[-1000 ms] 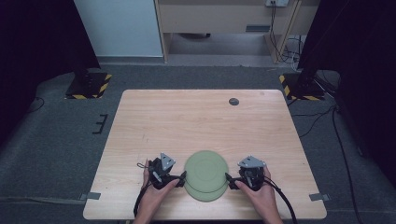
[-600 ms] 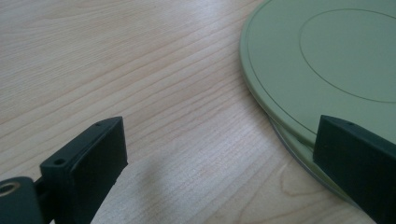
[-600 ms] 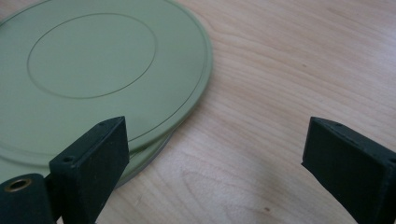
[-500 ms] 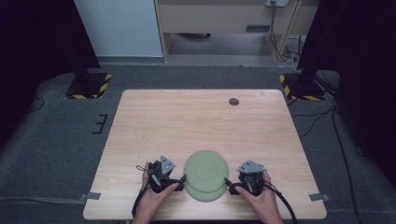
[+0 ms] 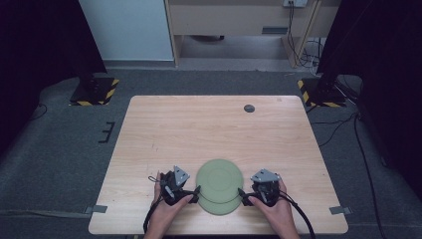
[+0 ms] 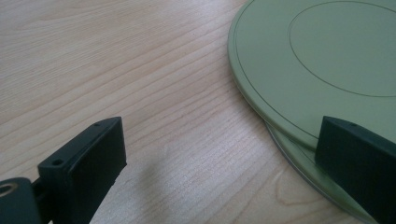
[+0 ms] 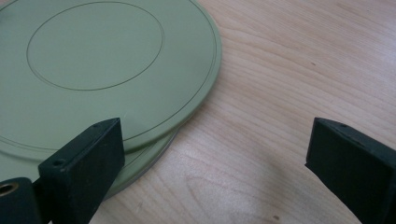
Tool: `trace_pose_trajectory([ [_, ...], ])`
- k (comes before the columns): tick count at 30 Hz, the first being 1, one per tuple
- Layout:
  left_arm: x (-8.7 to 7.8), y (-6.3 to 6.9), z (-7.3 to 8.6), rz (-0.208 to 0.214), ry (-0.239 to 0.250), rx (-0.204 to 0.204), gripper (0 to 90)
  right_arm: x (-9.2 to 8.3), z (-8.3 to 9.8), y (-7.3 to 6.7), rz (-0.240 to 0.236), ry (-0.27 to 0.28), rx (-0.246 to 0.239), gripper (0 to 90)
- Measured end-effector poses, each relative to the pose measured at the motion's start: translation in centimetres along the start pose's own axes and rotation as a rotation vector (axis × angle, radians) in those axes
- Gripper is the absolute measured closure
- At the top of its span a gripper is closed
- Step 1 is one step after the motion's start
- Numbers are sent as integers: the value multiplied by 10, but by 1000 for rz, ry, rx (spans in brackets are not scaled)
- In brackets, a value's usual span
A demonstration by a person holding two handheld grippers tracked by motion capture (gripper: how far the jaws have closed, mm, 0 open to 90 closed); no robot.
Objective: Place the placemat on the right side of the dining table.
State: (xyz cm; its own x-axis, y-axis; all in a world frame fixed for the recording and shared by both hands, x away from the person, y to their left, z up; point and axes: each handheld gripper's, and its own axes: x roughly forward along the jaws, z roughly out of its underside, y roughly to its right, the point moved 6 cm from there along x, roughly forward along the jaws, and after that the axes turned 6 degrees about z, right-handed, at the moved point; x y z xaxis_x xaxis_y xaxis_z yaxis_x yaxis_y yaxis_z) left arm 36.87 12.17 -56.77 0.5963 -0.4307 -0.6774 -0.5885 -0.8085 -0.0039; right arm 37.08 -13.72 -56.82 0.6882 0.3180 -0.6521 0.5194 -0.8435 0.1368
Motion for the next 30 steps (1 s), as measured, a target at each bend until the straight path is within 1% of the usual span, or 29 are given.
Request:
trace_pose_trajectory([
  [4, 2, -1, -1, -6, 5, -10, 11, 2, -1, 2, 6, 3, 7, 41],
  [9, 0, 0, 0, 3, 4, -3, 26, 1, -1, 1, 1, 9, 14, 68],
  [11, 0, 1, 1, 10, 0, 4, 24, -2, 0, -2, -16, 10, 7, 65],
  [15, -1, 4, 1, 17, -2, 14, 24, -3, 0, -7, -26, 6, -6, 65],
  [20, 0, 4, 1, 14, -1, 11, 15, -2, 1, -8, -22, -1, -9, 63],
  [23, 1, 3, 0, 10, -2, 7, 7, -1, 0, -7, -19, -5, -4, 46],
  [30, 3, 3, -1, -5, 8, 1, 10, 3, -2, -4, -2, 0, 12, 43],
])
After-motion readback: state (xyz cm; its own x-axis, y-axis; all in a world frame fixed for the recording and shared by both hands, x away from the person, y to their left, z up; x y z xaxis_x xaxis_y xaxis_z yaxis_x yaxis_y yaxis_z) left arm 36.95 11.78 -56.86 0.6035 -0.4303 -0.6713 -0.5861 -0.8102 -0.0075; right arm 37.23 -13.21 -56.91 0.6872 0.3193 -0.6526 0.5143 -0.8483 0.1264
